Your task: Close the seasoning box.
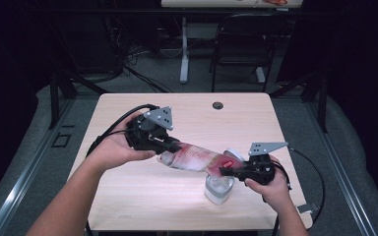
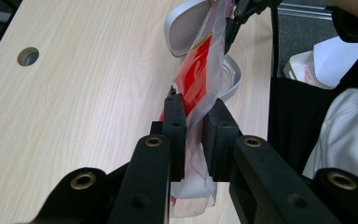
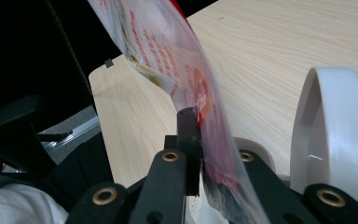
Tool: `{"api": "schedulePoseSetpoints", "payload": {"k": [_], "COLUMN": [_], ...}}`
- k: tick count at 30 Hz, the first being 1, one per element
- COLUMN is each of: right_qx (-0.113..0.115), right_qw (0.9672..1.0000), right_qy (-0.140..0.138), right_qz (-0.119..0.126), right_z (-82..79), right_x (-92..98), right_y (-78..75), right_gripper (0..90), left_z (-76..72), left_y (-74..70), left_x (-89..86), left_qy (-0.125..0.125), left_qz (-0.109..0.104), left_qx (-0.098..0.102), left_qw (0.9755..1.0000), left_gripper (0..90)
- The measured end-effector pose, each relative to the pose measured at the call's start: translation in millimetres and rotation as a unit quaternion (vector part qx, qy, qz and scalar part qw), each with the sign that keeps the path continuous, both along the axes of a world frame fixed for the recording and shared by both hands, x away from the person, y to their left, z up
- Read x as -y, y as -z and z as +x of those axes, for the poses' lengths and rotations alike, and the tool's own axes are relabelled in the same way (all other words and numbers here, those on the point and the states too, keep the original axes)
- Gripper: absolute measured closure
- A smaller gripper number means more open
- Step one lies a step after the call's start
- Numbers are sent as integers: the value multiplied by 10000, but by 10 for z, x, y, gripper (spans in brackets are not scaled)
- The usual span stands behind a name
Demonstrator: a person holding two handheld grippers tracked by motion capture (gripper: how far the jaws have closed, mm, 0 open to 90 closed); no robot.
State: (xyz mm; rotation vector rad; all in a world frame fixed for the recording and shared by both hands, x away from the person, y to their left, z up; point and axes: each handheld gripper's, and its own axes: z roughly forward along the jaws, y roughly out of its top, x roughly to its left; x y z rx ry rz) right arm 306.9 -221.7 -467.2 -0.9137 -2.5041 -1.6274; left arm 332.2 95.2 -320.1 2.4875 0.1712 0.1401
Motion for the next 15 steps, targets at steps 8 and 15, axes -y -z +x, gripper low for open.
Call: {"api": "schedulePoseSetpoints", "payload": {"k": [8, 15], "right_qx": [-9, -5], "right_qw": [10000, 10000], "right_qy": [9, 1], "right_qz": [20, 0], "right_z": [0, 3], "right_x": [1, 7], "right_y": [3, 5], "right_gripper": [883, 883], "left_z": [-3, -7], "left_y": [-7, -13], "left_x": [9, 24], "left_qy": [20, 22], "left_qz": [18, 6], "left_qx": [14, 14], "left_qw": [10000, 10000], "left_gripper": [808, 808]}}
